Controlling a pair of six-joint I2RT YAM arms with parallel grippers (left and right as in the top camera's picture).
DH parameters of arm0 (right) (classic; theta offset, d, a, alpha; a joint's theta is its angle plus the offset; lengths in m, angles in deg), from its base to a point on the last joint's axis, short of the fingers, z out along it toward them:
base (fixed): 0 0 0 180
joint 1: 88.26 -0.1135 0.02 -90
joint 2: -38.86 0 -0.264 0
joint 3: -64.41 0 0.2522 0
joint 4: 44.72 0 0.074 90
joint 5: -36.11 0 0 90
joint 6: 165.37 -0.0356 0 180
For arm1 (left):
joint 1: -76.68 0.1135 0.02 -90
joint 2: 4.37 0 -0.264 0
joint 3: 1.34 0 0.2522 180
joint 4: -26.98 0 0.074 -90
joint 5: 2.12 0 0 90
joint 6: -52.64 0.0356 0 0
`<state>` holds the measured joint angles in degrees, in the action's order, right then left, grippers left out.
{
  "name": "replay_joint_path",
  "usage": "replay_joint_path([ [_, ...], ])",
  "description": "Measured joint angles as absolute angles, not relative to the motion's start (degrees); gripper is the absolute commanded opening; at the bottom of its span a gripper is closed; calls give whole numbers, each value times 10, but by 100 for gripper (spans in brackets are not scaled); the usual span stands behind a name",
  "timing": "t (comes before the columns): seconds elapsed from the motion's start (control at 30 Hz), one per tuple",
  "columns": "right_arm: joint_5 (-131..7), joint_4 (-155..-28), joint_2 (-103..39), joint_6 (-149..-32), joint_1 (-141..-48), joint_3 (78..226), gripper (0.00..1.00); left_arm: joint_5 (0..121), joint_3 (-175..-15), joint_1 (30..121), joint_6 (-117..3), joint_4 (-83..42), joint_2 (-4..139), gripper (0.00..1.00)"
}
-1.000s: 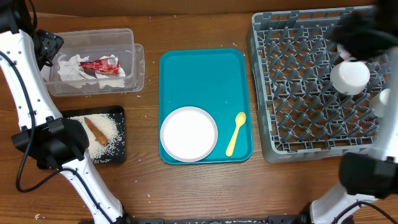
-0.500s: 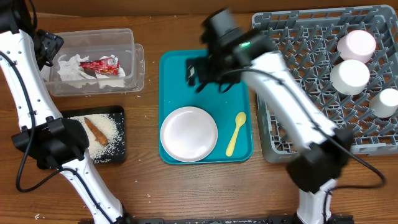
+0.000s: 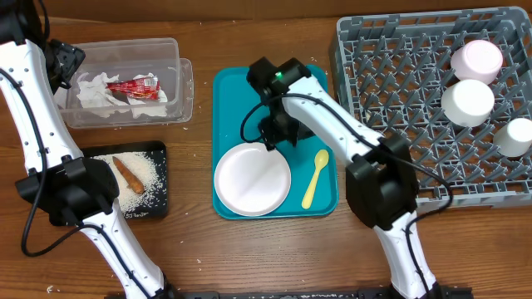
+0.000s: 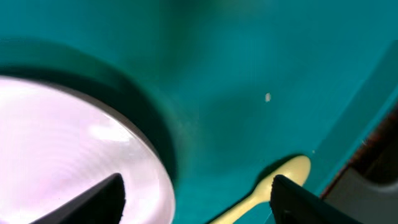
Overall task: Sort waste into correct bins and load items into the dishwasher
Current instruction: 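Grasp the white plate rim with the right gripper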
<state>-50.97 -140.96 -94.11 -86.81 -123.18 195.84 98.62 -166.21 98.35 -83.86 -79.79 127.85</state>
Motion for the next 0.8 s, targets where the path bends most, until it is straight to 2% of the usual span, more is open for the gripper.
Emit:
replay_joint_path([
  [0.27, -537, -1415, -966, -845, -1232, 1948, 66, 986, -1662, 984, -839, -798, 1279, 100],
  [0.5, -561, -1398, -966, -842, -1232, 1908, 59, 986, -1662, 984, -839, -798, 1279, 100],
  [0.57, -566, -1389, -966, -843, -1232, 1898, 52, 986, -1662, 984, -839, -798, 1279, 100],
  [0.8, -579, -1382, -967, -843, -1232, 1890, 17, 986, -1662, 984, -839, -798, 1279, 100],
])
